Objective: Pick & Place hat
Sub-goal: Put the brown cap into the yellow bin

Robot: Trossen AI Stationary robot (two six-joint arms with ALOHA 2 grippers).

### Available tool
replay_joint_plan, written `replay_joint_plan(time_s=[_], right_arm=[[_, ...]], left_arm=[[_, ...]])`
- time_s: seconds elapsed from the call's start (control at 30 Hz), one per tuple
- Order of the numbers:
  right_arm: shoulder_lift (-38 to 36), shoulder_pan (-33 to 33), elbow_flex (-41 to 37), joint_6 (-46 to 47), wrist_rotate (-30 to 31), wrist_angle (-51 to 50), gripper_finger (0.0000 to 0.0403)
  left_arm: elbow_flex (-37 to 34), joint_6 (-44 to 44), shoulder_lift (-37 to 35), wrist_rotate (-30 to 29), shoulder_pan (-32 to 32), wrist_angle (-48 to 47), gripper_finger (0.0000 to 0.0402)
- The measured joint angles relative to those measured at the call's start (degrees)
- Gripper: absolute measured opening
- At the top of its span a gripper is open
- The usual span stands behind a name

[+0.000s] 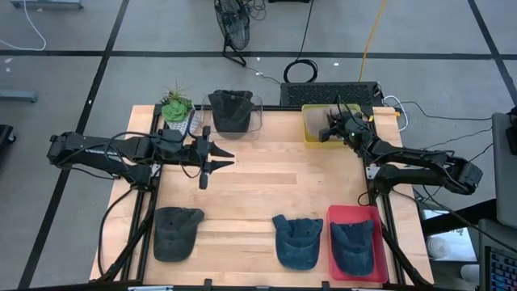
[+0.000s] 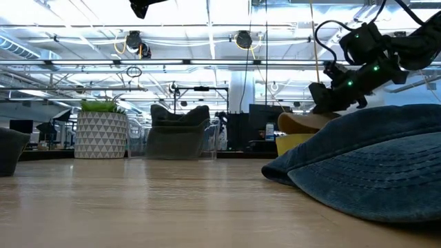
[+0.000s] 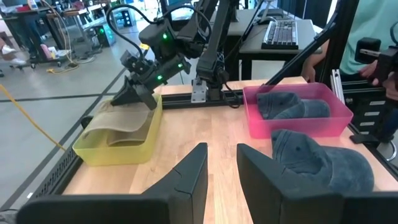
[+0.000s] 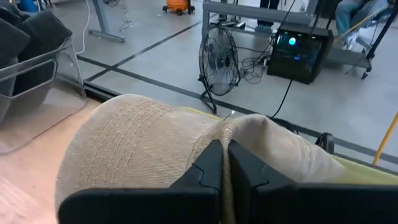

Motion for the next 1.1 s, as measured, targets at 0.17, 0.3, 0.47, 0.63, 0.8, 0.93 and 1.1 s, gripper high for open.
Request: replay_joint_plan(time_s=[0.17,0.3,0.47,0.63,0.8,0.93,1.1], right_arm=[[0.00,-1.70,0.00,-0.34,-0.01,0.78,0.0000],[0.00,-3.00,0.00,-0.30,-0.04,-2.25,0.0000],[0.00,-2.96,0.00,0.20,-0.14,-6.10,0.0000],[0.00,-2.96,0.02,-0.54,-0.13,-6.55,0.0000],[0.00,-2.94,0.02,-0.53,-0.24,-6.91,0.0000],[0.00,-2.94,0.02,0.82,-3.75,-5.89,0.0000],[0.00,-2.92,0.02,0.94,-6.10,-6.31,0.0016]], left_arm=[[0.00,0.00,0.00,-0.02,0.00,0.09,0.0097],[0.00,0.00,0.00,-0.02,0.00,0.06,0.0097],[0.00,0.00,0.00,-0.02,0.00,-0.12,0.0097],[0.00,0.00,0.00,-0.02,0.00,-0.15,0.0097],[0.00,0.00,0.00,0.00,0.00,-0.17,0.0097],[0.00,0.00,0.00,-0.02,0.00,-0.16,0.0097],[0.00,0.00,0.00,-0.02,0.00,-0.17,0.0097]])
